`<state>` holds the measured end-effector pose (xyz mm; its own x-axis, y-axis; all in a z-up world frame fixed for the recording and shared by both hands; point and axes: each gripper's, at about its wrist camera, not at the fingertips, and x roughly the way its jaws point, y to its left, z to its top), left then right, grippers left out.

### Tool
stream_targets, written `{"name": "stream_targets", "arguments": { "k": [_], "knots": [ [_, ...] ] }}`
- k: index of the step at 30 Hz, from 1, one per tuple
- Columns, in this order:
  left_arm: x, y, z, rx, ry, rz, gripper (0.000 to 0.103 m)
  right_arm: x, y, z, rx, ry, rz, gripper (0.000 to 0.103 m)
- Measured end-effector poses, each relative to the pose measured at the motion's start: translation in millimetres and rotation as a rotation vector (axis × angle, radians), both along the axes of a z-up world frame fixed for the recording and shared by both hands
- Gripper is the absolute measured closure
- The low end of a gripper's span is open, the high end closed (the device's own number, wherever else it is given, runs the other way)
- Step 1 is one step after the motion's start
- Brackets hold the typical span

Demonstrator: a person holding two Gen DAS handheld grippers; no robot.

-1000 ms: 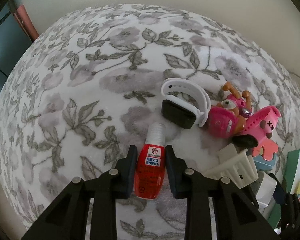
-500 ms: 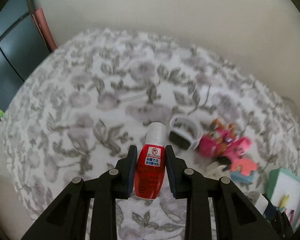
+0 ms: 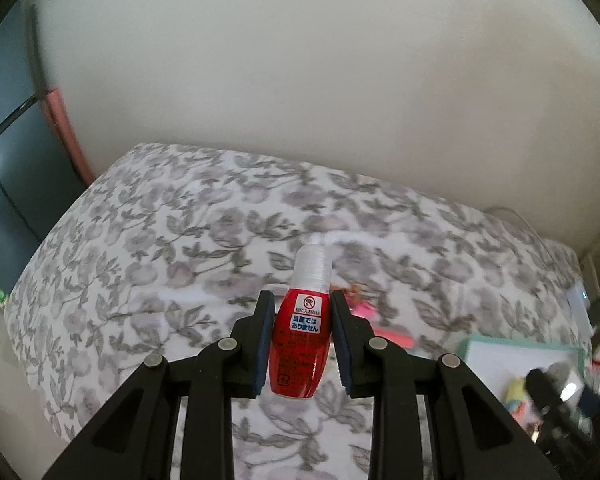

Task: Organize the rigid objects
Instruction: 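Carry the red bottle and charger cube into the white tray and release both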

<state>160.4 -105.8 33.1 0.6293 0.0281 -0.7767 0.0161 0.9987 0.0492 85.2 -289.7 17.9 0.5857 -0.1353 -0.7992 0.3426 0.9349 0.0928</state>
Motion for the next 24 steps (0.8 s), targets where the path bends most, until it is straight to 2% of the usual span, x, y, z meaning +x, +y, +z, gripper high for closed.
{"name": "stream_targets", "arguments": {
  "k": [8,13,15,19,24],
  "knots": [
    [-19.2,-85.4,12.0,0.01,-0.001,-0.21,0.074,-37.6,-73.8,16.4,-0.056,0.002,-0.17,0.037],
    [-28.6,-132.8,5.4,-0.009,0.027,-0.324,0.074,-51.0,-109.3,21.3,-0.089,0.018,-0.261,0.037],
    [-29.2,-147.6,-1.7,-0.028,0.049,-0.347,0.074,-52.6,-117.5,21.1,-0.112,0.021,-0.268,0.037],
    [-30.8,-170.7,-24.5,-0.016,0.084,-0.388,0.074,-51.0,-128.1,11.3,-0.116,0.04,-0.271,0.037],
    [-26.6,-180.8,-62.8,-0.025,0.176,-0.414,0.074,-41.8,-143.7,-27.8,-0.068,0.102,-0.275,0.037]
  ]
}}
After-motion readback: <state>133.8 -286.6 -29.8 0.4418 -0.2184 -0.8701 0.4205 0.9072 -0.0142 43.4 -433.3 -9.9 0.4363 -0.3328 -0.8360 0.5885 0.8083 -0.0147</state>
